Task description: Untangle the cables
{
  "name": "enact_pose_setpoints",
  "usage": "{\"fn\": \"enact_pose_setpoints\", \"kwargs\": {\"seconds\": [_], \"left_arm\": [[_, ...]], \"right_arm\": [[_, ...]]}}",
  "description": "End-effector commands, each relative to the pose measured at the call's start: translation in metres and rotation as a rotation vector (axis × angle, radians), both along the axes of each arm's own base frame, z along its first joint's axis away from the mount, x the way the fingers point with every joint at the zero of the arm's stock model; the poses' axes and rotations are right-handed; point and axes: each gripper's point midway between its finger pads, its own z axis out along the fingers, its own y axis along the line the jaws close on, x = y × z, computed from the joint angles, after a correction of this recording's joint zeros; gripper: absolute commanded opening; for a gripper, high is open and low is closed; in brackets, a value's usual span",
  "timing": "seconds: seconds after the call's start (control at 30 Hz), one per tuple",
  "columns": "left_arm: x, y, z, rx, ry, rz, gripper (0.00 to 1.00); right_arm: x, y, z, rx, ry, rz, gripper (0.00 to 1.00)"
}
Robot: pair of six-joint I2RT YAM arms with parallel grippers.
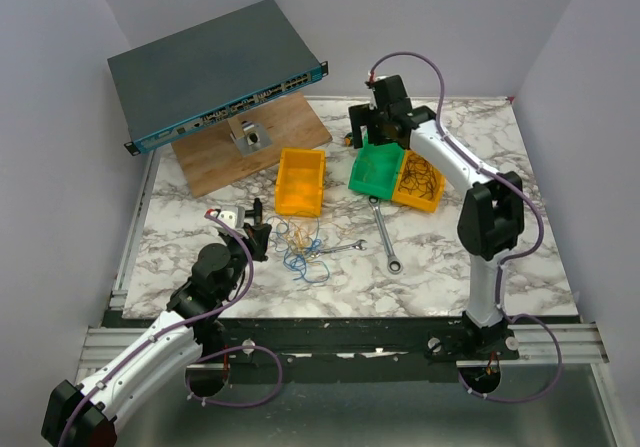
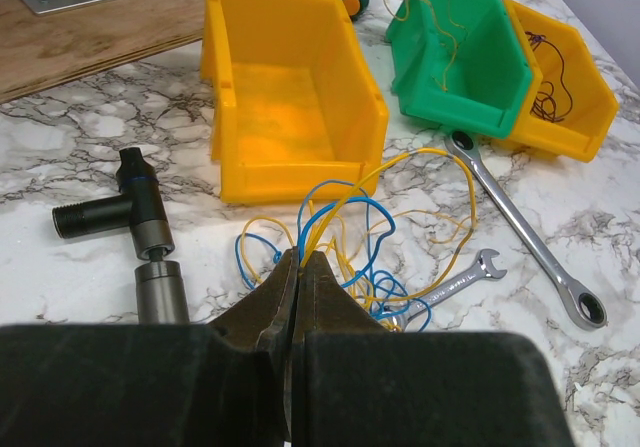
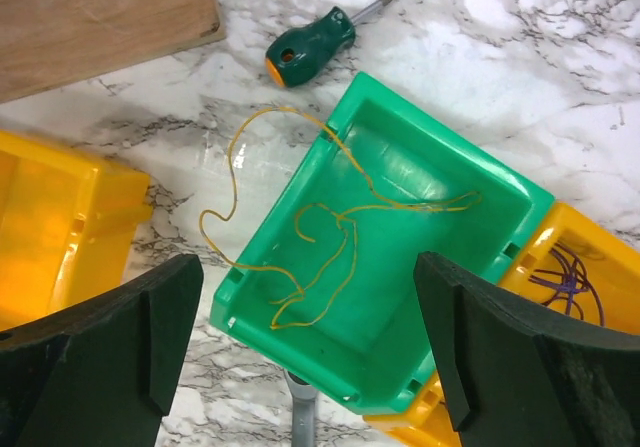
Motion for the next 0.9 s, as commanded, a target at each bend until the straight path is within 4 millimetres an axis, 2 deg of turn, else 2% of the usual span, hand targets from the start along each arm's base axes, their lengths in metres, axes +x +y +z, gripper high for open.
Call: {"fn": "enact_pose_setpoints", "kwargs": {"seconds": [0.0, 0.2, 0.27, 0.47, 0.63, 0.77, 0.87], "left_arm": [[0.0, -0.002, 0.005, -0.004, -0.021, -0.015, 0.0], [0.001, -0.002, 0.004, -0.003, -0.019, -0.015, 0.0], [0.001, -0.002, 0.004, -0.002, -0.018, -0.015, 0.0], [0.001, -0.002, 0.003, 0.001, -0.016, -0.014, 0.0], [0.002, -0.002, 0.003, 0.001, -0.016, -0.012, 0.0], [0.002, -0.002, 0.003, 0.004, -0.015, -0.014, 0.0], [0.002, -0.002, 0.003, 0.004, -0.015, -0.014, 0.0]], "right_arm": [[-0.002, 0.02, -0.016, -0.089, 0.001, 0.09, 0.94], [-0.001, 0.041, -0.028, -0.185, -0.041, 0.167, 0.89], [0.002, 0.044, -0.033, -0.236, -0.051, 0.173, 0.85], [0.013, 0.033, -0.044, -0.363, -0.049, 0.103, 0.53], [0.012, 0.034, -0.042, -0.344, -0.066, 0.1, 0.38], [0.011, 0.034, -0.035, -0.312, -0.08, 0.072, 0.03], [0.009, 0.035, -0.024, -0.263, -0.118, 0.054, 0.01]]}}
